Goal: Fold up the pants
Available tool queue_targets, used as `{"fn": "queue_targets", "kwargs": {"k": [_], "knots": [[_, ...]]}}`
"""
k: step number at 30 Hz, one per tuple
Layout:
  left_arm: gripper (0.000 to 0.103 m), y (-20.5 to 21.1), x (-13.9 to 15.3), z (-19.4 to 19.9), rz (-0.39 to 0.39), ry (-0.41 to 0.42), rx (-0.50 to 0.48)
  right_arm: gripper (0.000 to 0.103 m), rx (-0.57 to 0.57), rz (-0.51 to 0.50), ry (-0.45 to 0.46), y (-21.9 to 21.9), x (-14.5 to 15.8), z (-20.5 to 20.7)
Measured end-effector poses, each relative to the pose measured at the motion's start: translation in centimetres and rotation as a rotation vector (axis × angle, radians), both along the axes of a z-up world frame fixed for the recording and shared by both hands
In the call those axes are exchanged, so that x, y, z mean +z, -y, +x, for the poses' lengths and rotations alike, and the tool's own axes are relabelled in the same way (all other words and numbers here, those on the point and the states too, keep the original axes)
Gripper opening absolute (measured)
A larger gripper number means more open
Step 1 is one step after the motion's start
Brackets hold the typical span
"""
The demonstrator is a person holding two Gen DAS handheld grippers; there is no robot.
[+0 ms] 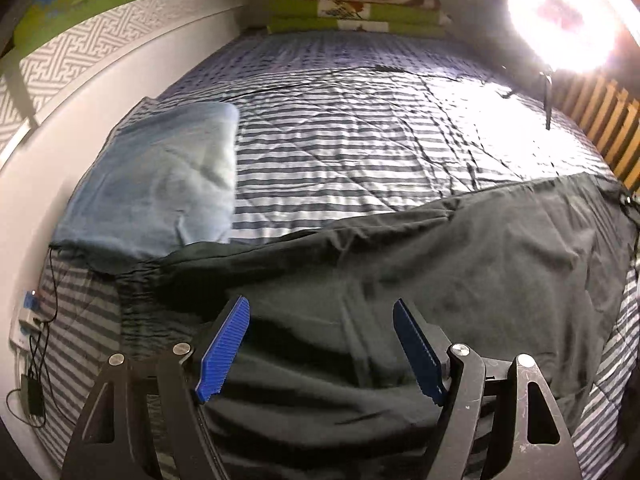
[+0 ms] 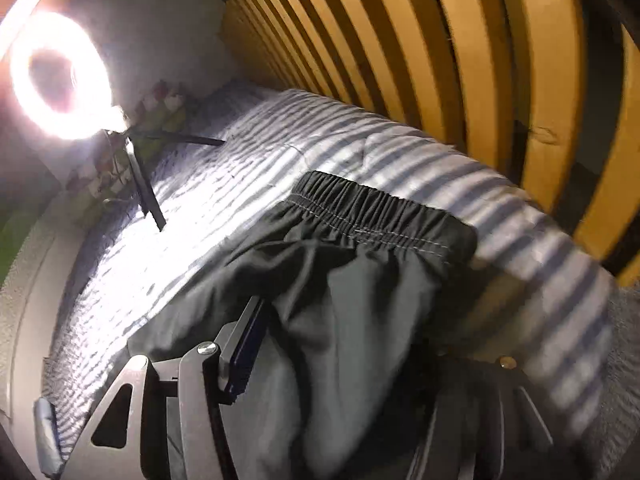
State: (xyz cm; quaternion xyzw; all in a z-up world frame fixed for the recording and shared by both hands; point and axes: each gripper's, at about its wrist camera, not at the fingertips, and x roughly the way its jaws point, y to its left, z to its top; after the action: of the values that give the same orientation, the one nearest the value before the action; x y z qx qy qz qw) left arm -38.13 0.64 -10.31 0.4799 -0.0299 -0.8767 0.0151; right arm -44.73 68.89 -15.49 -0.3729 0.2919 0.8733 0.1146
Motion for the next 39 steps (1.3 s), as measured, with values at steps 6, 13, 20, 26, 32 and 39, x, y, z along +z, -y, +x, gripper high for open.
{"fn": "queue_targets", "kwargs": {"k": [6,13,20,26,32,39], "knots": [[0.078,-2.6,-0.5,-0.4,0.001,0.004,-0.054,0.006,0.027,-0.094,-0.031,-1.1,-0.9,-0.5],[0.077,-4.1,0.2,0.5,-0.001,0.006,-0.112,0.003,0.011,0.039,-0.035,1.4,1.0,-0.8],[0.077,0.2,2.0,2.2,0.047,-0.018,-0.056,0.003,0.043,0.202,-0.095,7.0,9.6,1.5],[0.078,6.0,2.4,4.5,0.086,-0.032,-0.002,0.003,0.152,0.320,-0.166,16.8,17.5,3.8],[0.078,12.7,1.6,6.7,0.136,-0.042,0.057,0.003,0.293,0.407,-0.230,29.8,22.6,7.0],[0.077,18.6,0.2,8.3,0.263,-0.091,0.111,0.003,0.431,0.496,-0.274,46.8,24.1,11.0]]}}
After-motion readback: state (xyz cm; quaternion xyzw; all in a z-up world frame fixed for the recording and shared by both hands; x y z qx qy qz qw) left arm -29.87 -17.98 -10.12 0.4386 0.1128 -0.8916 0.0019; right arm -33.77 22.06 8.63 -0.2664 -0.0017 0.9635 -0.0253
